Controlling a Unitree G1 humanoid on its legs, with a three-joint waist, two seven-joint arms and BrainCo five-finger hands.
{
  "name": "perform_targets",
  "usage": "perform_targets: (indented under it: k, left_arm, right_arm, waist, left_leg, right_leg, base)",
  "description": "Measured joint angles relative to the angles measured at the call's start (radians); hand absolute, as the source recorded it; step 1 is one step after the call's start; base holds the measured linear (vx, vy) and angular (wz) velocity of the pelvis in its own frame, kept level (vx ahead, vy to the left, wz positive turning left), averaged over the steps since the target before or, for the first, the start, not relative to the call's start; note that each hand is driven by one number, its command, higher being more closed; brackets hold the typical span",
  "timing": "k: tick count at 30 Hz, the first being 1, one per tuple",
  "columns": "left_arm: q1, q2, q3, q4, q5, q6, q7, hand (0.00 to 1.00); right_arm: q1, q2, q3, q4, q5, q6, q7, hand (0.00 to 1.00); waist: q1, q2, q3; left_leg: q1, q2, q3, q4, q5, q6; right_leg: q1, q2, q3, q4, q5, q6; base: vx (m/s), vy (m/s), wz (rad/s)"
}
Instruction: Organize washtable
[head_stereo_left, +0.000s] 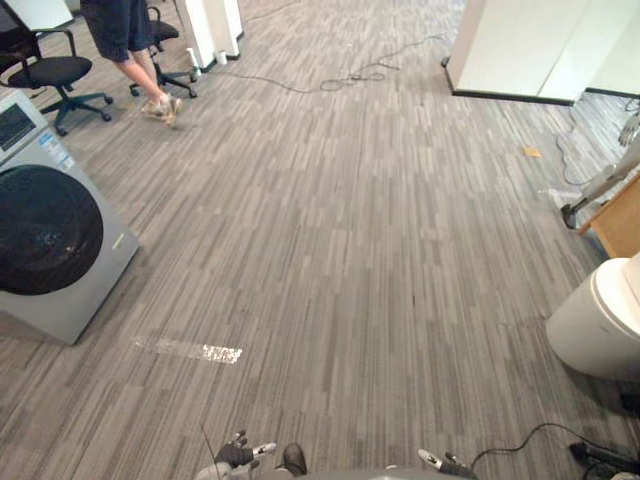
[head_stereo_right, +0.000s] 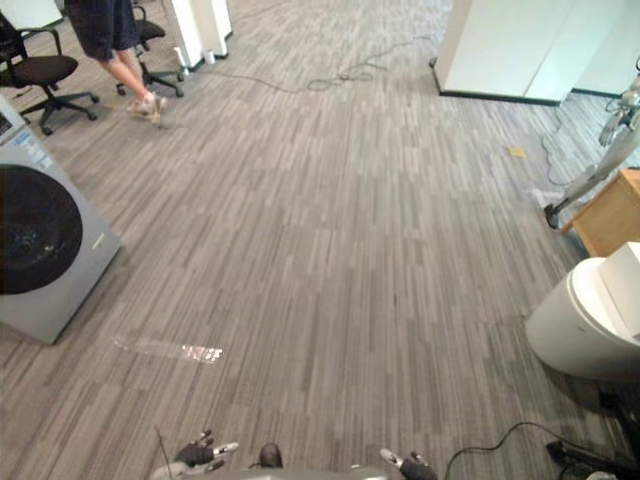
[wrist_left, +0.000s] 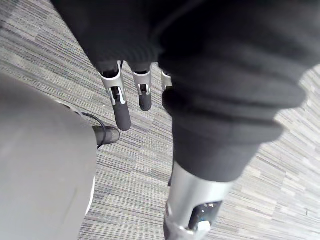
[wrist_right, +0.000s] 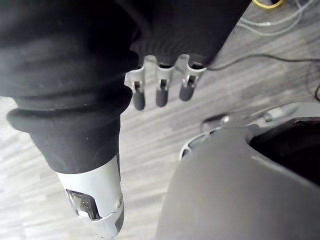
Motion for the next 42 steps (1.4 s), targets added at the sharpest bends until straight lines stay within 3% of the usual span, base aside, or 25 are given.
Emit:
perform_targets:
  k: [7, 11, 18, 20, 22, 23, 24, 25, 27, 29, 32, 34, 36, 38, 40, 42]
  left_arm:
    - [0.000, 0.006, 0.003, -0.011, 0.000, -0.001, 0.000, 0.00]
    - [-0.001, 0.020, 0.005, -0.028, -0.001, -0.001, 0.000, 0.00]
    - [0.003, 0.018, 0.012, -0.028, -0.010, -0.001, 0.001, 0.00]
    - [0.003, 0.016, 0.018, -0.032, -0.015, -0.001, 0.001, 0.00]
    - [0.003, 0.016, 0.023, -0.038, -0.022, -0.001, 0.001, 0.00]
    - [0.003, 0.016, 0.024, -0.039, -0.022, -0.001, 0.001, 0.00]
    - [0.004, 0.016, 0.024, -0.040, -0.022, -0.001, 0.001, 0.00]
    - [0.006, 0.013, 0.024, -0.040, -0.022, 0.000, 0.001, 0.00]
    - [0.009, 0.019, 0.022, -0.038, -0.022, 0.000, 0.001, 0.00]
    - [0.004, 0.013, 0.022, -0.036, -0.022, 0.000, 0.001, 0.00]
    - [0.002, 0.011, 0.023, -0.033, -0.019, 0.003, -0.001, 0.00]
    - [0.000, 0.002, 0.059, -0.029, -0.019, 0.014, -0.004, 0.00]
    - [0.001, 0.001, 0.068, -0.028, -0.019, 0.016, -0.006, 0.00]
    - [0.006, -0.007, 0.089, -0.028, -0.016, 0.017, -0.007, 0.00]
    - [0.025, -0.044, 0.091, -0.026, -0.002, 0.023, -0.009, 0.00]
    - [0.027, -0.063, 0.091, -0.027, 0.000, 0.022, -0.013, 0.00]
  right_arm:
    - [-0.001, -0.003, 0.037, -0.005, -0.028, 0.006, 0.001, 0.00]
    - [-0.020, 0.008, 0.039, 0.016, -0.027, 0.009, 0.002, 0.00]
    - [-0.020, 0.003, 0.040, 0.018, 0.011, 0.010, 0.006, 0.00]
    - [-0.020, -0.002, 0.040, 0.005, 0.018, 0.011, 0.006, 0.00]
    - [-0.014, -0.003, 0.040, -0.029, 0.031, 0.009, 0.005, 0.00]
    - [-0.009, -0.002, 0.040, -0.039, 0.039, 0.008, 0.005, 0.00]
    - [-0.003, -0.001, 0.040, -0.061, 0.059, 0.005, 0.004, 0.00]
    - [0.004, -0.003, 0.040, -0.070, 0.068, 0.002, 0.004, 0.00]
    - [0.011, -0.002, 0.041, -0.098, 0.092, -0.001, 0.004, 0.00]
    - [0.009, -0.010, 0.039, -0.095, 0.108, -0.008, 0.003, 0.00]
    - [0.010, -0.018, 0.035, -0.080, 0.132, -0.010, 0.000, 0.00]
    - [0.011, -0.015, 0.030, -0.067, 0.148, -0.011, 0.001, 0.00]
    - [0.013, -0.011, 0.020, -0.067, 0.149, -0.017, 0.001, 0.00]
    - [0.020, -0.014, 0.019, -0.070, 0.147, -0.019, 0.002, 0.00]
    - [0.019, -0.048, 0.022, -0.076, 0.142, -0.021, 0.004, 0.00]
    - [0.016, -0.065, 0.020, -0.074, 0.128, -0.020, 0.001, 0.00]
  waist:
    - [0.015, -0.012, -0.003]
    - [0.025, -0.039, 0.006]
    - [0.026, -0.023, 0.018]
    - [0.026, -0.013, 0.027]
    - [0.026, -0.004, 0.046]
    - [0.026, -0.006, 0.050]
    - [0.026, -0.004, 0.058]
    - [0.025, -0.004, 0.058]
    - [0.025, -0.001, 0.060]
    - [0.025, 0.014, 0.067]
    - [0.021, 0.030, 0.073]
    - [0.020, 0.029, 0.073]
    - [0.016, 0.028, 0.072]
    - [0.013, 0.032, 0.069]
    - [-0.003, 0.101, 0.046]
    - [0.000, 0.131, 0.031]
  left_leg:
    - [-0.001, -0.039, 0.001, 0.001, 0.006, 0.011]
    - [0.001, -0.040, 0.010, 0.001, 0.002, 0.016]
    - [0.038, -0.009, 0.049, 0.002, 0.000, 0.012]
    - [0.035, 0.001, 0.059, 0.001, -0.015, 0.004]
    - [0.054, 0.001, 0.065, 0.001, -0.043, 0.022]
    - [0.064, -0.002, 0.066, 0.001, -0.047, 0.028]
    - [0.090, -0.003, 0.064, 0.001, -0.059, 0.037]
    - [0.104, -0.002, 0.062, 0.001, -0.062, 0.041]
    - [0.120, 0.013, 0.060, 0.002, -0.069, 0.045]
    - [0.120, 0.045, 0.055, 0.004, -0.071, 0.042]
    - [0.123, 0.085, 0.037, 0.008, -0.084, 0.020]
    - [0.127, 0.098, 0.022, 0.009, -0.106, -0.018]
    - [0.122, 0.107, 0.002, 0.055, -0.146, -0.055]
    - [0.124, 0.123, -0.020, 0.108, -0.201, -0.098]
    - [0.124, 0.211, -0.043, 0.156, -0.230, -0.143]
    - [0.099, 0.250, -0.045, 0.231, -0.222, -0.156]
  right_leg:
    - [0.000, -0.031, -0.001, 0.003, -0.012, 0.022]
    - [-0.017, -0.039, 0.005, 0.049, -0.010, 0.022]
    - [-0.076, -0.037, 0.064, 0.216, 0.020, -0.003]
    - [-0.113, -0.037, 0.069, 0.274, 0.021, -0.004]
    - [-0.191, -0.060, 0.081, 0.451, 0.026, -0.012]
    - [-0.208, -0.068, 0.084, 0.506, 0.034, -0.023]
    - [-0.241, -0.083, 0.086, 0.616, 0.066, -0.060]
    - [-0.265, -0.092, 0.087, 0.664, 0.074, -0.066]
    - [-0.333, -0.091, 0.091, 0.725, -0.021, -0.027]
    - [-0.379, -0.076, 0.061, 0.595, -0.042, -0.012]
    - [-0.384, -0.056, 0.033, 0.326, 0.011, 0.031]
    - [-0.380, -0.060, 0.024, 0.115, 0.117, 0.037]
    - [-0.380, -0.071, 0.031, 0.082, 0.146, 0.022]
    - [-0.375, -0.070, 0.037, 0.126, 0.176, -0.015]
    - [-0.387, -0.011, -0.020, 0.219, 0.098, -0.046]
    - [-0.364, 0.017, -0.050, 0.231, 0.061, -0.083]
  base:
    - [0.08, 0.029, 0.06]
    - [0.09, 0.017, 0.04]
    - [0.07, 0.010, -0.09]
    - [-0.01, -0.010, -0.17]
    - [-0.04, 0.002, -0.18]
    - [-0.06, 0.005, -0.06]
    - [-0.04, 0.001, 0.03]
    - [-0.02, -0.011, 0.05]
    - [0.03, -0.035, 0.03]
    - [0.11, -0.069, 0.01]
    - [0.15, -0.130, 0.08]
    - [0.21, -0.195, 0.22]
    - [0.35, -0.325, 0.34]
    - [0.45, -0.379, 0.37]
    - [0.49, -0.291, 0.30]
    - [0.50, -0.254, 0.24]
